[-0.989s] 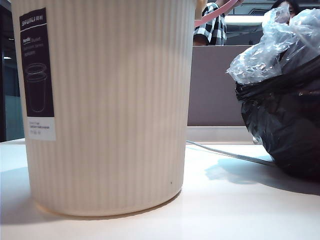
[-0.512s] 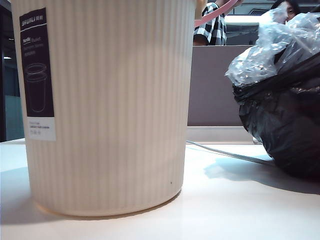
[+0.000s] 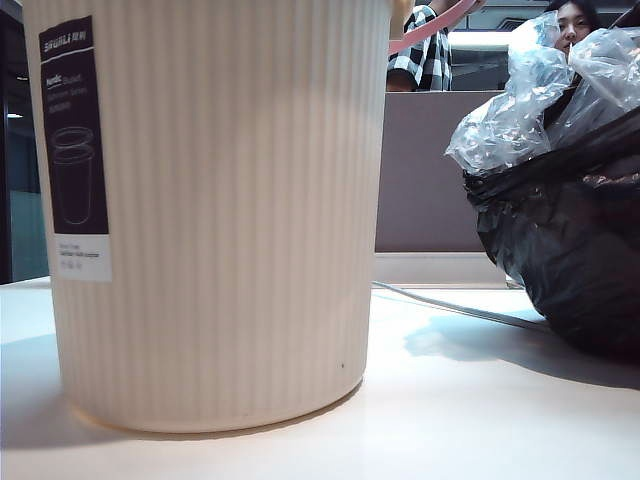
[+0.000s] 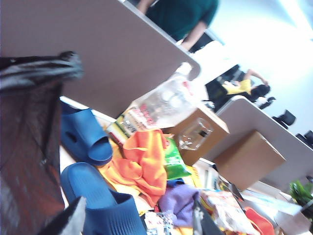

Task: Open the ring lid of the trash can, pull out the black garbage bag inside, and place it on the table.

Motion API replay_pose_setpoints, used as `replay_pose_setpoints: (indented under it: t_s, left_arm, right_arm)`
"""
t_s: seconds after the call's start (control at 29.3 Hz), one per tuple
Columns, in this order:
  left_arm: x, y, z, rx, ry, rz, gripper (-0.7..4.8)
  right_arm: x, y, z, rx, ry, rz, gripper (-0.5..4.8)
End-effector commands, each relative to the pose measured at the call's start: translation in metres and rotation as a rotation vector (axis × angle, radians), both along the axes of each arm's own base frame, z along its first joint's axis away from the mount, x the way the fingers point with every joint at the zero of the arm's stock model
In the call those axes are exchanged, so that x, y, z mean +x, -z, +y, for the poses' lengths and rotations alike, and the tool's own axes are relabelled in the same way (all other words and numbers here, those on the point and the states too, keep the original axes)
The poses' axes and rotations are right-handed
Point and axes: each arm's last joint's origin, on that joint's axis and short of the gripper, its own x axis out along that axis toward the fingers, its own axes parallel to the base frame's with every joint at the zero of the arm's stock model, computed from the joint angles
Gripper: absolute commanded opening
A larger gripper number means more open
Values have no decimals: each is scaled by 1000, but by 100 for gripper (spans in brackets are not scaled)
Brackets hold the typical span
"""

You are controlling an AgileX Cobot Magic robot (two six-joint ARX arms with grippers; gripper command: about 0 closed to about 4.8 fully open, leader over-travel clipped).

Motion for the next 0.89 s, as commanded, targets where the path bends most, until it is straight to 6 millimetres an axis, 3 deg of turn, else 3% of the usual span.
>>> replay_pose_setpoints:
  t_s: [0.03,0.34,0.55,0.68,0.89]
  left_arm:
    - [0,4,0,23,-16,38,211]
    - [-3,25,6,5,-137,123,209]
    - [-15,44,15,-82,-173,166,208]
    - [-20,63,18,-126,-180,198,205]
    - [-4,88,9,-117,-183,303,205]
  right_arm:
    - [-24,2,-3,51,-3,-38,275]
    - [-88,25,-2,294,-341,-133,259]
    - [-90,23,7,441,-682,-65,197]
    - [-85,29,12,490,-835,-16,192]
    - [-66,48,17,600,-920,60,192]
